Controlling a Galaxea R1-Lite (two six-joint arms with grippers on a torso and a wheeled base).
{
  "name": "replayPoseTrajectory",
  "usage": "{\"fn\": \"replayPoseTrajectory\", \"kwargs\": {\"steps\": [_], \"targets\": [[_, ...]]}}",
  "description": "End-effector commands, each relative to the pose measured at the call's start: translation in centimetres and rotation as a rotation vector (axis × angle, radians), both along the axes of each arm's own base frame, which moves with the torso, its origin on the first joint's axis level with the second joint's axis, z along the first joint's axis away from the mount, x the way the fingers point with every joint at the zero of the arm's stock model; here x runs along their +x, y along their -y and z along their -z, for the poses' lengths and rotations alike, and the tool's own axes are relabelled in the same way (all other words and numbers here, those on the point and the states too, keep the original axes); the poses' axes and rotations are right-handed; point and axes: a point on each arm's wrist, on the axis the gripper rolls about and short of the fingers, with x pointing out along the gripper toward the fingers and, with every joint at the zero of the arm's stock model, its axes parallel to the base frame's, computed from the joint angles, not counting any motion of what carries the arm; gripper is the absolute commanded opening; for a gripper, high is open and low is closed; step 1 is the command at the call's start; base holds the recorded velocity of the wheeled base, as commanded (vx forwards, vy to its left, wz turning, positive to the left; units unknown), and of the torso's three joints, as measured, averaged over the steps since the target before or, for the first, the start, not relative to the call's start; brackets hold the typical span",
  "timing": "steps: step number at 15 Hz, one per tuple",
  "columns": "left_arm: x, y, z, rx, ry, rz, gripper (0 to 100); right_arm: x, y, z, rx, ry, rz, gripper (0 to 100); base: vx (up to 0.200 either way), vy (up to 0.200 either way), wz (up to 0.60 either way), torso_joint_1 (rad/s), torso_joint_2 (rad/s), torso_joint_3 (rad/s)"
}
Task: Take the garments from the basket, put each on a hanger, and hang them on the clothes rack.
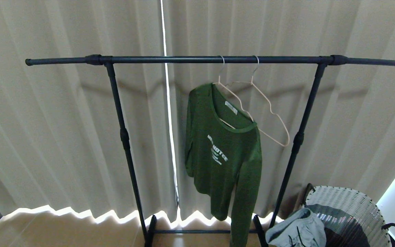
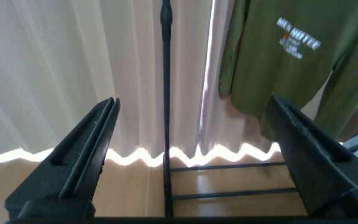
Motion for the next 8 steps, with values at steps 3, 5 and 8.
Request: {"fn": "replayPoseTrajectory", "kwargs": {"steps": [3, 5, 8], "targets": [[0.0, 0.0, 0.0, -0.002, 0.0, -0.002, 100, -0.01, 0.0, 0.0, 0.0, 0.001, 0.0, 100, 0.0, 0.0, 0.0, -0.201, 0.5, 0.286], [-0.01, 0.0, 0.0, -0.002, 0.001, -0.002, 100, -0.01, 0.0, 0.0, 0.0, 0.001, 0.0, 100, 0.0, 0.0, 0.0, -0.198, 0.47, 0.281], [-0.01, 0.0, 0.0, -0.002, 0.001, -0.002, 100, -0.01, 0.0, 0.0, 0.0, 0.001, 0.0, 100, 0.0, 0.0, 0.0, -0.18, 0.47, 0.289]]}}
